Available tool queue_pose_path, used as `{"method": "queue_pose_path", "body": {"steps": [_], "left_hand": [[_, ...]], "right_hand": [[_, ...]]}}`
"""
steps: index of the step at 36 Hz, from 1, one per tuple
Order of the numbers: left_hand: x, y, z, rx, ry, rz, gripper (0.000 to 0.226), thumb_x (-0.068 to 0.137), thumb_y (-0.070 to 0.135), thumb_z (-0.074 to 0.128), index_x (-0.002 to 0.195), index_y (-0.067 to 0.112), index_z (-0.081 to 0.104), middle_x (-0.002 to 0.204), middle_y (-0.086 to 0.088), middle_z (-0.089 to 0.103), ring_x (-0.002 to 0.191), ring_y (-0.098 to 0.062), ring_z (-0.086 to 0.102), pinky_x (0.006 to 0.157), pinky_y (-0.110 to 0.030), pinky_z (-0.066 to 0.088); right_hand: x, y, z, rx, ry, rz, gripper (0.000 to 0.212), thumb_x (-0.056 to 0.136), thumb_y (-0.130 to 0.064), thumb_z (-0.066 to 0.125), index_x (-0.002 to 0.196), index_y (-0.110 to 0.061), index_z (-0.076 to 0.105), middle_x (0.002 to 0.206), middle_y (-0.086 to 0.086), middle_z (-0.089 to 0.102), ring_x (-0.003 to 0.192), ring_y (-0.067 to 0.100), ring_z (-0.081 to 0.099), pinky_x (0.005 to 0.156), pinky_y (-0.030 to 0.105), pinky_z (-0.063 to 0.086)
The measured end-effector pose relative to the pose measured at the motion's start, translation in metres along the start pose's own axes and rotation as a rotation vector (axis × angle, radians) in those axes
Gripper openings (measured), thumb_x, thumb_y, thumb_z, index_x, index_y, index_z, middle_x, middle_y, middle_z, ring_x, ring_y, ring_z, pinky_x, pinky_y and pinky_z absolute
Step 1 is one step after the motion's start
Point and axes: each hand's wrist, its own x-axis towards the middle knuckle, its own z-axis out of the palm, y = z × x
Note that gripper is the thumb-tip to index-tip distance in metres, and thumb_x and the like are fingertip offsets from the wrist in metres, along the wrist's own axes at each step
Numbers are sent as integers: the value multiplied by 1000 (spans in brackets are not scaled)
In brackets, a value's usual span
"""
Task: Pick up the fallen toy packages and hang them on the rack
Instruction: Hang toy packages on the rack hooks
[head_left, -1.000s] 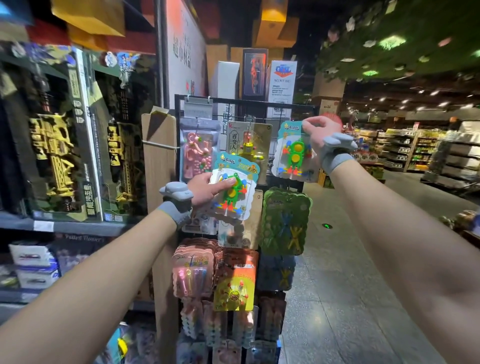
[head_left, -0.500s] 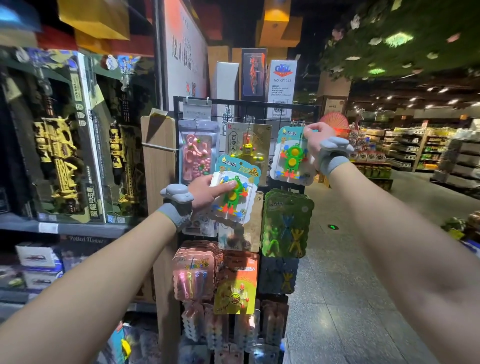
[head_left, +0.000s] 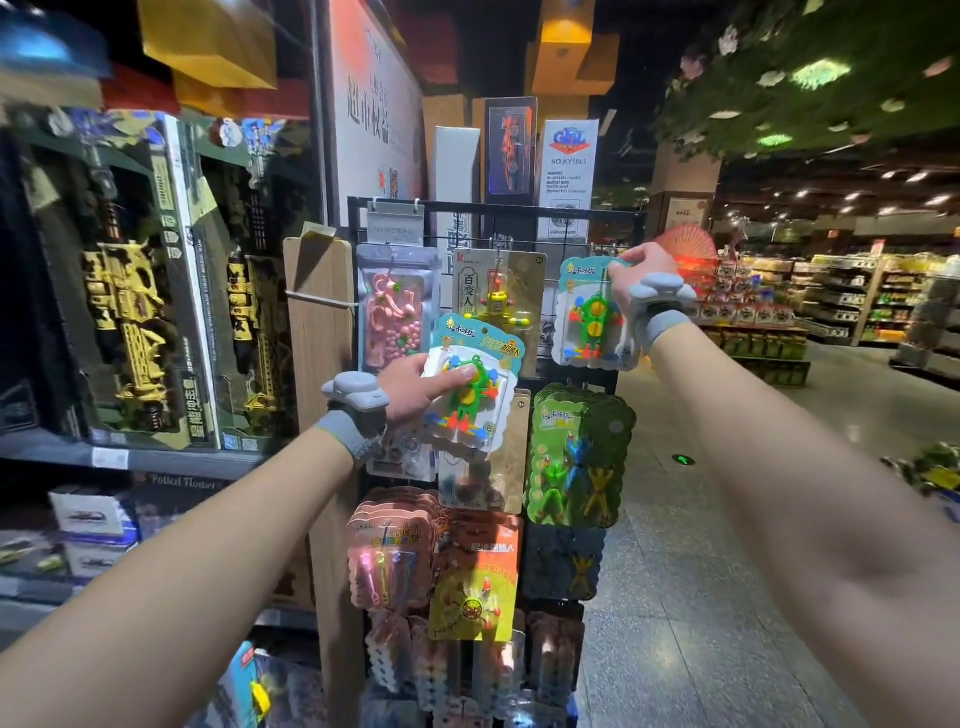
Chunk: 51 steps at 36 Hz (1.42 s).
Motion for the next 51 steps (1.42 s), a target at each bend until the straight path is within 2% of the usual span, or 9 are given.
{"method": "queue_pose_path", "body": {"steps": [3, 11, 20, 27, 33, 40, 44, 48, 51], "left_hand": [[4, -1, 2, -9, 3, 9, 35, 83, 50, 70, 108, 26, 68, 106, 7, 73, 97, -11, 69, 91, -27, 54], [2, 6, 11, 9, 8, 8, 32, 88, 44, 68, 111, 22, 65, 96, 12, 69, 83, 1, 64, 61, -4, 45], [0, 5, 15, -27, -19, -17, 76, 61, 70, 75, 114, 16, 66, 106, -1, 74, 96, -21, 71, 91, -45, 56], [3, 6, 22, -67, -8, -19, 26, 85, 43, 71, 92, 22, 58, 102, -7, 71, 87, -24, 68, 70, -32, 55], [2, 3, 37, -279, -1, -82, 57, 63, 45, 88, 101, 11, 63, 100, -11, 73, 95, -30, 70, 81, -50, 59], [8, 1, 57, -428, -90, -48, 79, 47, 46, 97, 111, 11, 67, 106, -9, 74, 101, -29, 71, 93, -51, 54], [3, 9, 67, -460, -111, 5, 72, 51, 47, 94, 110, 15, 69, 105, -5, 75, 101, -26, 71, 95, -47, 53], [-1, 12, 72, -487, -118, 31, 52, 67, 35, 89, 111, 14, 69, 102, -5, 76, 98, -25, 72, 94, -47, 54], [-1, 12, 72, -460, -118, 27, 68, 58, 48, 91, 113, 16, 68, 103, -3, 75, 98, -23, 72, 94, -47, 55]], "right_hand": [[0, 1, -2, -5, 15, -8, 24, 88, -29, 60, 110, -21, 66, 123, 2, 63, 109, 21, 60, 91, 28, 48], [-5, 6, -5, 33, 41, 7, 23, 74, -41, 68, 92, -30, 60, 119, 4, 61, 101, 22, 60, 91, 39, 52], [-12, 9, -3, 49, 81, 88, 36, 81, -37, 65, 109, -19, 52, 119, 7, 56, 101, 24, 57, 88, 39, 51], [-30, 13, 7, 7, 173, 243, 24, 88, -14, 55, 110, -14, 44, 126, 10, 48, 113, 27, 49, 84, 30, 31], [-60, 25, 9, -28, 67, 219, 23, 89, -18, 52, 111, -11, 52, 126, 12, 52, 106, 29, 54, 81, 31, 37], [-94, 27, 5, -17, -144, 60, 23, 89, -35, 58, 78, -18, 47, 94, 6, 58, 85, 25, 56, 70, 31, 39], [-112, 27, 9, 20, -255, -12, 43, 84, -60, 59, 99, -20, 57, 97, 0, 62, 93, 21, 60, 86, 39, 50], [-124, 26, 8, 91, -316, -25, 63, 78, -58, 70, 123, -17, 53, 118, -3, 54, 106, 16, 51, 95, 35, 44], [-128, 26, 5, 155, -322, -14, 69, 76, -53, 75, 129, -16, 51, 129, -1, 52, 110, 14, 48, 93, 31, 41]]}}
